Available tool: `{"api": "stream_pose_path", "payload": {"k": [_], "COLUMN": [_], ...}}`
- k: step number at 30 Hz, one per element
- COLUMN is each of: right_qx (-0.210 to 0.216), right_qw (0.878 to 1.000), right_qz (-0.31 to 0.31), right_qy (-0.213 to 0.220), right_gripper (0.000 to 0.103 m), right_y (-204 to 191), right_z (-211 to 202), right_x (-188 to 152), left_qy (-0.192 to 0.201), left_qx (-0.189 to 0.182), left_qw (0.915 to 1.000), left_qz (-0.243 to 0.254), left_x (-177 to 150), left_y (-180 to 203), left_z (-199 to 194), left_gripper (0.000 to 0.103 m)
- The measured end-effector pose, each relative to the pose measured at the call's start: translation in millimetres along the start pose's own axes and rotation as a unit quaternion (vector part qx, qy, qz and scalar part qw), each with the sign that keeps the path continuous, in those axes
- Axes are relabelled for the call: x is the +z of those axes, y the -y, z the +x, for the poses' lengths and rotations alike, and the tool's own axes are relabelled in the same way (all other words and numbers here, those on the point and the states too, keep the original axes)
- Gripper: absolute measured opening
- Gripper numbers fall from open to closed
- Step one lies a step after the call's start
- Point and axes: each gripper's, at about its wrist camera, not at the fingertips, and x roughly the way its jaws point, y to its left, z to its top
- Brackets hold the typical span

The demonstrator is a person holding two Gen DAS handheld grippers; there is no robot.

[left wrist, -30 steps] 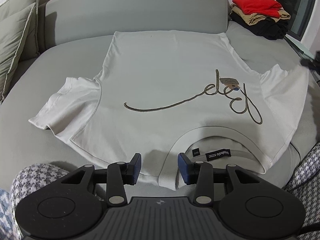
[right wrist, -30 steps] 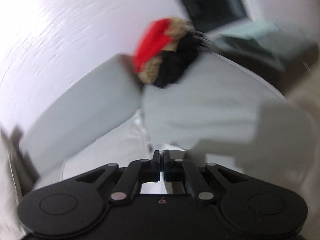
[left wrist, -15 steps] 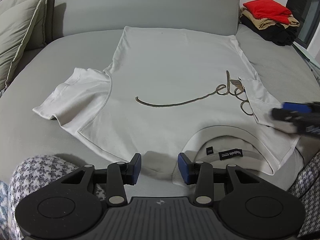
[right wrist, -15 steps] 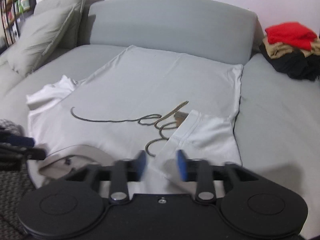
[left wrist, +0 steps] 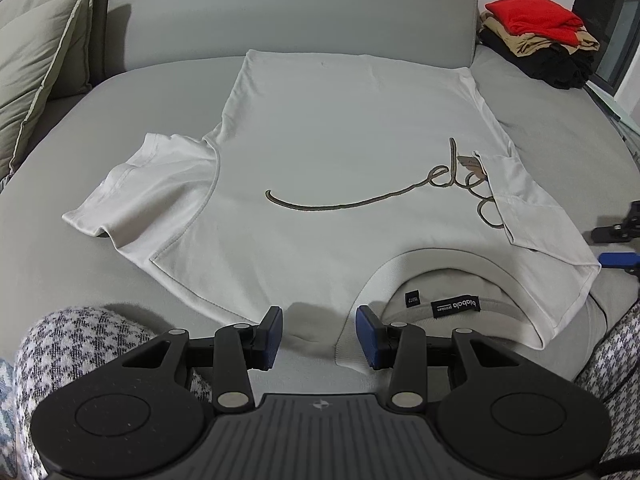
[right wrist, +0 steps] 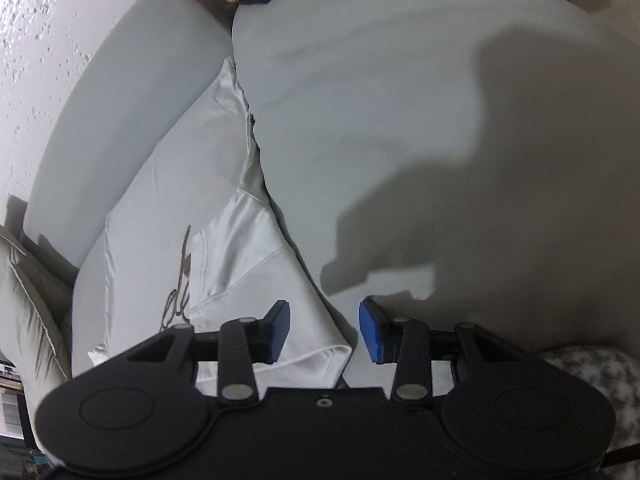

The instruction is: Fold clothes

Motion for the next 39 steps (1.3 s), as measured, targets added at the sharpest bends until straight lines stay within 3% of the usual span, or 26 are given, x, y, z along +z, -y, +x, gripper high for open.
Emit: {"api": "stream_pose_path", "payload": {"k": [5, 9, 13, 17, 19, 23, 28, 31, 34, 39], "right_qx": [0.009, 0.015, -0.020, -0.063, -0.067, -0.026, -0.009, -0.044, -0.038, -0.033], "right_qw": [0.999, 0.999, 1.000, 0.997, 0.995, 0.993, 0.991, 0.989, 0.988, 0.988], "right_qz": [0.022, 0.027, 0.004, -0.035, -0.061, -0.091, -0.120, -0.141, -0.143, -0.151], "right_qy": [-0.032, -0.032, 0.003, 0.009, 0.044, 0.075, 0.051, 0.030, 0.038, -0.003], "right_gripper": [0.032, 0.002, 0.002, 0.006, 0.016, 0.015, 0.016, 0.015, 0.016, 0.021], "right_y": [7, 11, 4, -12, -27, -61, -103, -106, -98, -79], "right_z": [28, 27, 12, 4, -7, 0, 65, 89, 71, 22], "right_x": [2, -1, -9, -12, -14, -2, 21, 11, -12, -67], "left_qy": [0.003, 0.006, 0.005, 0.007, 0.010, 0.022, 0.010, -0.001, -0.012, -0.034], "left_qx": [0.002, -0.002, 0.002, 0.007, 0.011, 0.024, 0.041, 0.036, 0.030, 0.026], "left_qw": [1.0000, 0.9999, 0.9997, 0.9998, 0.9998, 0.9994, 0.9983, 0.9986, 0.9988, 0.9979], "left_qz": [0.001, -0.012, -0.022, -0.018, -0.014, 0.016, 0.040, 0.039, 0.037, 0.049], "left_x": [-2, -3, -3, -2, 0, 18, 25, 16, 8, -9], "left_y": [0, -6, -13, -16, -18, -10, -3, -5, -6, -4], "left_z": [-2, -3, 0, 1, 2, 12, 26, 22, 18, 9], "left_gripper": [0.040, 0.040, 0.040, 0.040, 0.040, 0.040, 0.040, 0.040, 0.041, 0.039]}}
